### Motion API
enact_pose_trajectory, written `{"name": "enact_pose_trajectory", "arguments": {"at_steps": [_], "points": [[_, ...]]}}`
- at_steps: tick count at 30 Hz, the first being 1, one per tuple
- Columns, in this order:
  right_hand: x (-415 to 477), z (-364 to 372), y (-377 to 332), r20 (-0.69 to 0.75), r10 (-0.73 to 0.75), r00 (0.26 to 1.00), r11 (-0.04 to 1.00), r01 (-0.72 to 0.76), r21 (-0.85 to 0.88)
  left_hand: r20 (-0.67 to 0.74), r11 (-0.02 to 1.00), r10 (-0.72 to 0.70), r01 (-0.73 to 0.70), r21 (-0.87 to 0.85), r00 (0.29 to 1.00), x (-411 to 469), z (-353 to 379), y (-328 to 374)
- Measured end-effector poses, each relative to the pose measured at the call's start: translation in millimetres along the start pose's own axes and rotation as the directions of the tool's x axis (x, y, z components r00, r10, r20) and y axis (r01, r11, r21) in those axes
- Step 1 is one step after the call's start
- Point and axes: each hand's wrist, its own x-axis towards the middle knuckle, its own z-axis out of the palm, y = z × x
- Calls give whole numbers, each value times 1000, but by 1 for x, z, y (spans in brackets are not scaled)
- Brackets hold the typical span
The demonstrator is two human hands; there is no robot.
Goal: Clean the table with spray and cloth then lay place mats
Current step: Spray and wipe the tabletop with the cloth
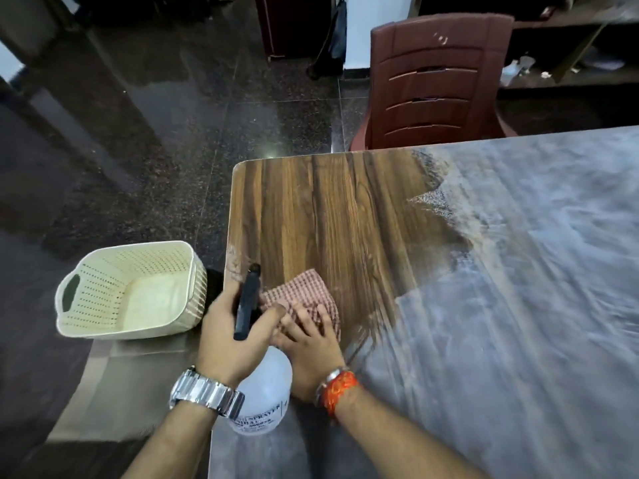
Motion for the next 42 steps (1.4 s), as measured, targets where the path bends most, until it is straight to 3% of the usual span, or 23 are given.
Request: {"name": "enact_pose_trajectory", "arguments": {"at_steps": [2, 6, 12, 16, 22, 30, 35, 42], "points": [[-32, 6, 5, -89, 145, 985, 989, -142, 46, 22, 1000, -28, 28, -12, 999, -23, -2, -12], [-92, 9, 37, -124, 442, 889, 897, -434, 85, 96, 996, -64, 70, -61, 993, -71, -1, -35], [-130, 22, -3, -105, 658, 746, 753, -646, 126, 129, 997, -42, 50, -59, 991, -143, -11, -59], [-154, 33, -45, -101, 659, 745, 751, -648, 125, 101, 996, -27, 17, 93, 994, -175, -31, -71], [-185, 41, -80, -75, 636, 768, 768, -621, 154, 204, 991, -119, 105, 79, 972, -222, -47, -103], [-214, 40, -83, -39, 594, 804, 797, -581, 166, 166, 992, -127, 125, 25, 978, -276, -40, -101], [-234, 42, -71, -3, 531, 848, 836, -523, 164, 138, 986, -140, 125, 112, 981, -283, -18, -91], [-244, 36, -64, 48, 484, 873, 856, -485, 181, 69, 976, -202, 196, 93, 977, -294, 1, -100]]}}
